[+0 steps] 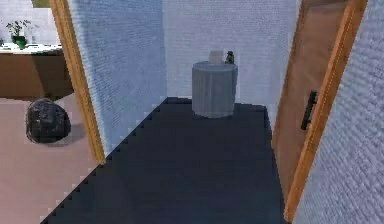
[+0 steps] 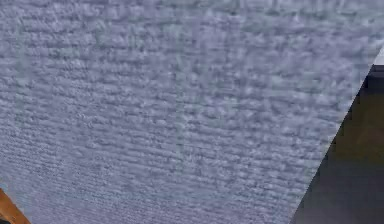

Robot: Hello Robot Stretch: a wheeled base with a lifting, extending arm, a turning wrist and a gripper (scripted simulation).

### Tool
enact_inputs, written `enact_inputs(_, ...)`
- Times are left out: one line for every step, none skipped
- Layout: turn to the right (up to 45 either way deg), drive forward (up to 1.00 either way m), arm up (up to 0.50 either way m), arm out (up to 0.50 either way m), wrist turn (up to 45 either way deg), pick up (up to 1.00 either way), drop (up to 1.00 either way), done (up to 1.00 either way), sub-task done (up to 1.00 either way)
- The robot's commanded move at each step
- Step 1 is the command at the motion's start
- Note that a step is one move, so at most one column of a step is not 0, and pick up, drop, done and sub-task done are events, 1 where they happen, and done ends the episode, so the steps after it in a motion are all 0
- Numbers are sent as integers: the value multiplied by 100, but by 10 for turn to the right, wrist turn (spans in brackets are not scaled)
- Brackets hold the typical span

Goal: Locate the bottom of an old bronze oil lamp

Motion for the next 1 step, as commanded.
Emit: enact_inputs(330,0,0,0,0,0,0,0,0)
